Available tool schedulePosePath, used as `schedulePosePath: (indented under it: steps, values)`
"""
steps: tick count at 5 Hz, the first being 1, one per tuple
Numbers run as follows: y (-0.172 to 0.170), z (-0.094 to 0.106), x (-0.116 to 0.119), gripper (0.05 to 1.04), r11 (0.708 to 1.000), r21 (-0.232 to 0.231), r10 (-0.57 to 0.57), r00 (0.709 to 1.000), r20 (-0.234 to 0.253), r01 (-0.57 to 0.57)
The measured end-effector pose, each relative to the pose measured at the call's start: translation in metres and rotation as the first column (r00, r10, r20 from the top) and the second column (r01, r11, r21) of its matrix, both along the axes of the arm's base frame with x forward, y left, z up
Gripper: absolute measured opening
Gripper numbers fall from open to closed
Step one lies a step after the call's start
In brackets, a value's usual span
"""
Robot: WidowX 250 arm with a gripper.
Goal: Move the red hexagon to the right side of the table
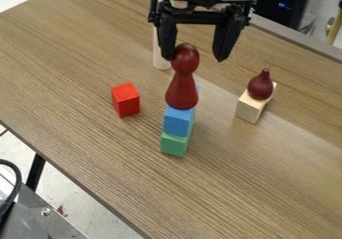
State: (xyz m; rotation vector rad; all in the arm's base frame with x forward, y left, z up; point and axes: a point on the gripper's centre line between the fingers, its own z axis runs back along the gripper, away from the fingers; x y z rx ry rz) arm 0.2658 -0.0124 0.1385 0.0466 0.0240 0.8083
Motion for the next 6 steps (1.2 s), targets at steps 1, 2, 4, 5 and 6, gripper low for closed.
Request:
schedulePosePath:
  steps: [1, 2, 4, 5, 6]
  values:
    - [0.002, -0.003, -0.003, 0.687, 1.000, 0.009, 0.016, 1.000, -0.007, -0.016]
    - [0.003, -0.005, -0.004, 0.521, 1.000, 0.016, 0.020, 1.000, -0.006, -0.020]
    - [0.005, -0.003, -0.007, 0.521, 0.999, 0.029, 0.042, 0.999, -0.017, -0.042]
    - [-0.005, 0.014, 0.003, 0.521, 1.000, 0.009, 0.023, 0.999, 0.033, -0.023]
    - [-0.032, 0.040, 0.023, 0.522, 1.000, -0.010, -0.026, 0.993, 0.115, 0.027]
